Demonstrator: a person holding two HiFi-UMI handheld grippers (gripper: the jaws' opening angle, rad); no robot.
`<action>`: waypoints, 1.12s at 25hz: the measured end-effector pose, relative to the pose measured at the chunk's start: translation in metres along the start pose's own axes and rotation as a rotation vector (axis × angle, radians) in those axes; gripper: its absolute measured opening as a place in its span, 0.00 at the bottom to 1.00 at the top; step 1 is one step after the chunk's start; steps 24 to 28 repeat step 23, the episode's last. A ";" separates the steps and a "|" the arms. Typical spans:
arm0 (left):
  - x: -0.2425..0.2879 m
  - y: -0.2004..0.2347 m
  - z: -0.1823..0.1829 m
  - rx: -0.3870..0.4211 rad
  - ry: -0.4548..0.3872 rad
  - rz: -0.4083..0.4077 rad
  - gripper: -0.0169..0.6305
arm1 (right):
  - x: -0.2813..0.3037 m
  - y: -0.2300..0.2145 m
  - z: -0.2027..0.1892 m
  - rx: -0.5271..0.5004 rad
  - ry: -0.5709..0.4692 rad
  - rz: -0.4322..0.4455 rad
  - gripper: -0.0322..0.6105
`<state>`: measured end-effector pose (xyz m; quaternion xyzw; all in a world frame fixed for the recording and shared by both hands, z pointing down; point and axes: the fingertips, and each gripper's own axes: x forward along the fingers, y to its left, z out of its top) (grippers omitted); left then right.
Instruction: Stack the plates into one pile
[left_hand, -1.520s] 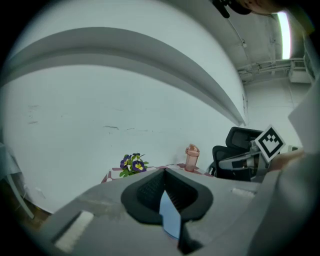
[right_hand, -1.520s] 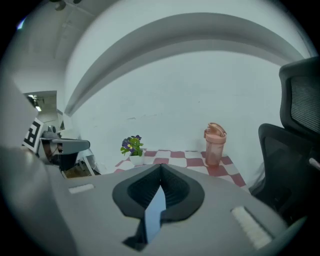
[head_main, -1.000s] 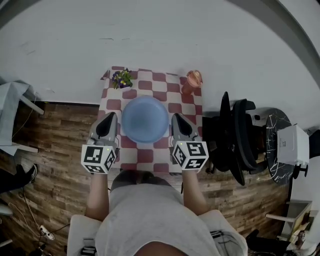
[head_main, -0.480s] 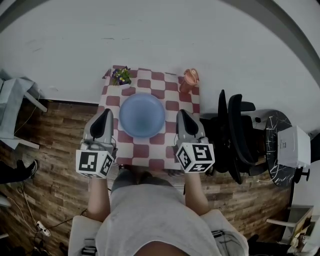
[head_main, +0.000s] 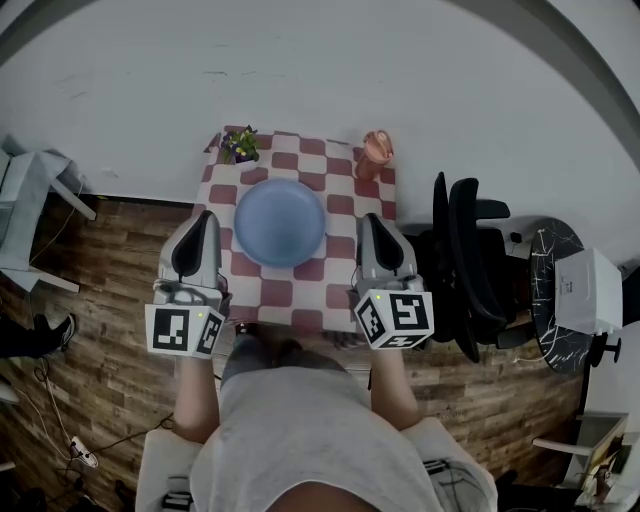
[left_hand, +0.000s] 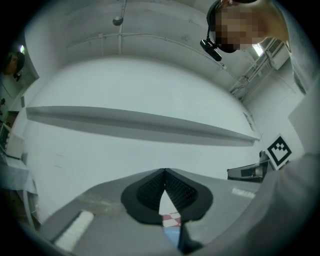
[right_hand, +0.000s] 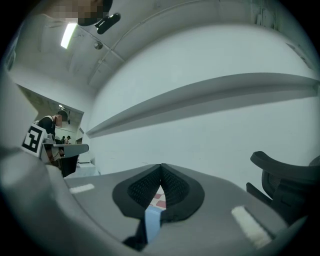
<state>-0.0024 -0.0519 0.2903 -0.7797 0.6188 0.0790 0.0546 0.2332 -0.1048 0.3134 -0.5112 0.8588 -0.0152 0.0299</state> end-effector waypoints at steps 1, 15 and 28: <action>-0.001 -0.002 0.001 -0.001 -0.002 0.001 0.03 | -0.002 0.000 0.001 0.002 -0.004 0.002 0.05; -0.002 -0.023 -0.001 -0.002 0.010 -0.006 0.04 | -0.021 -0.013 -0.002 0.029 -0.013 -0.011 0.05; -0.001 -0.022 -0.003 -0.005 0.017 0.009 0.03 | -0.022 -0.012 -0.005 0.037 -0.010 -0.005 0.05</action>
